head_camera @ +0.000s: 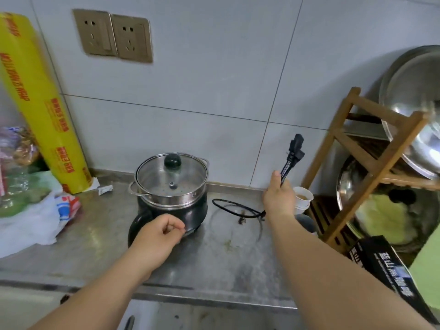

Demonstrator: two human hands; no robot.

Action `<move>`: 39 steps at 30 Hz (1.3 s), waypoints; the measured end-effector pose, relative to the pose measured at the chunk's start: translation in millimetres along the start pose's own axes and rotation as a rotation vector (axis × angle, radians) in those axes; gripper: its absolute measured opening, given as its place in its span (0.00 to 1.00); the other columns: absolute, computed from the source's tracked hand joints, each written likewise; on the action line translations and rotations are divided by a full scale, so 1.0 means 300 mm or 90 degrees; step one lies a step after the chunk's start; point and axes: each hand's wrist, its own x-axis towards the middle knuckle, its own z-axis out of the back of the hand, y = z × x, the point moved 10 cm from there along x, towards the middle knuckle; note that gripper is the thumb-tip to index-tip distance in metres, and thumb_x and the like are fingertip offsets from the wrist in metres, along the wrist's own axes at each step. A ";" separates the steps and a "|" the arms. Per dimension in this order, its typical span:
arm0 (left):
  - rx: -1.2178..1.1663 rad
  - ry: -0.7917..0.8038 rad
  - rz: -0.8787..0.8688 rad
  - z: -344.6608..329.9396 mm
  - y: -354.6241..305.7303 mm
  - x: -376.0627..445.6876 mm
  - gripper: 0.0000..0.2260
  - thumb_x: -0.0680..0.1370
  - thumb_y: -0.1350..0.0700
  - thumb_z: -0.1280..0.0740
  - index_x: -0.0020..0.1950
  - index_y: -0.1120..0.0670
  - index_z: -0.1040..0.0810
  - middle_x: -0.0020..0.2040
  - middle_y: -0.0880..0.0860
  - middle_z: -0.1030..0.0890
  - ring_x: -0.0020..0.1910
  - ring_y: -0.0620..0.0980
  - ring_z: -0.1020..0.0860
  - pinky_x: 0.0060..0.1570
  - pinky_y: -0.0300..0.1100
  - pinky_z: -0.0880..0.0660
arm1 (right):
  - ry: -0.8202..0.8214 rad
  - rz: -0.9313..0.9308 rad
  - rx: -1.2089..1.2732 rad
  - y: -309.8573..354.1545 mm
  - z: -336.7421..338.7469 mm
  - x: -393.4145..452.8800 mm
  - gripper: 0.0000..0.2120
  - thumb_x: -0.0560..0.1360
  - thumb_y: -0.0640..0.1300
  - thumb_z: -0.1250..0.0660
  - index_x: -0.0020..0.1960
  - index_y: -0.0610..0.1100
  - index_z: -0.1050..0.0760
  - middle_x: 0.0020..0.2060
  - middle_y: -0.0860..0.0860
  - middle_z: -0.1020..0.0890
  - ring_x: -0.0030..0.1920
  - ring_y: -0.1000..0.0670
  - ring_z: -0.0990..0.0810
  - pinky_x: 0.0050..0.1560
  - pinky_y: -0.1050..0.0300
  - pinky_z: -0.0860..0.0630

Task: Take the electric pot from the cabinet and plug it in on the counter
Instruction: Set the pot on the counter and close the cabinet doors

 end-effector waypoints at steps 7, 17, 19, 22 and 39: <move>0.059 -0.003 0.053 0.004 0.072 -0.045 0.08 0.75 0.60 0.36 0.41 0.48 0.20 0.40 0.53 0.19 0.42 0.51 0.21 0.39 0.39 0.28 | 0.339 -0.103 -0.416 -0.370 -0.167 -0.061 0.18 0.80 0.52 0.48 0.48 0.39 0.28 0.34 0.47 0.27 0.33 0.48 0.29 0.34 0.55 0.33; 0.098 -0.076 0.154 0.112 0.273 -0.172 0.07 0.75 0.58 0.36 0.40 0.50 0.21 0.40 0.50 0.20 0.36 0.48 0.25 0.31 0.40 0.30 | 0.331 -0.072 -0.720 -0.485 -0.184 -0.110 0.50 0.65 0.66 0.35 0.75 0.44 0.55 0.73 0.46 0.38 0.70 0.43 0.38 0.64 0.44 0.38; 0.108 -0.131 0.169 0.183 0.317 -0.205 0.08 0.75 0.59 0.36 0.39 0.50 0.21 0.39 0.50 0.19 0.38 0.49 0.24 0.34 0.41 0.28 | 0.287 -0.049 -0.704 -0.451 -0.169 -0.127 0.55 0.64 0.68 0.34 0.75 0.43 0.60 0.75 0.45 0.43 0.71 0.43 0.42 0.66 0.42 0.39; 0.121 -0.199 0.176 0.281 0.362 -0.238 0.08 0.75 0.60 0.37 0.38 0.51 0.21 0.36 0.50 0.19 0.33 0.47 0.24 0.28 0.37 0.31 | 0.230 -0.013 -0.644 -0.383 -0.148 -0.169 0.51 0.65 0.68 0.35 0.75 0.46 0.57 0.74 0.45 0.42 0.72 0.42 0.42 0.67 0.42 0.40; 0.358 0.201 0.296 0.425 0.848 -0.506 0.22 0.75 0.55 0.38 0.68 0.59 0.33 0.65 0.58 0.27 0.58 0.56 0.27 0.46 0.39 0.35 | 0.561 -0.118 -0.386 -0.351 -0.370 -1.165 0.10 0.74 0.46 0.40 0.44 0.43 0.22 0.37 0.47 0.19 0.35 0.49 0.24 0.31 0.64 0.27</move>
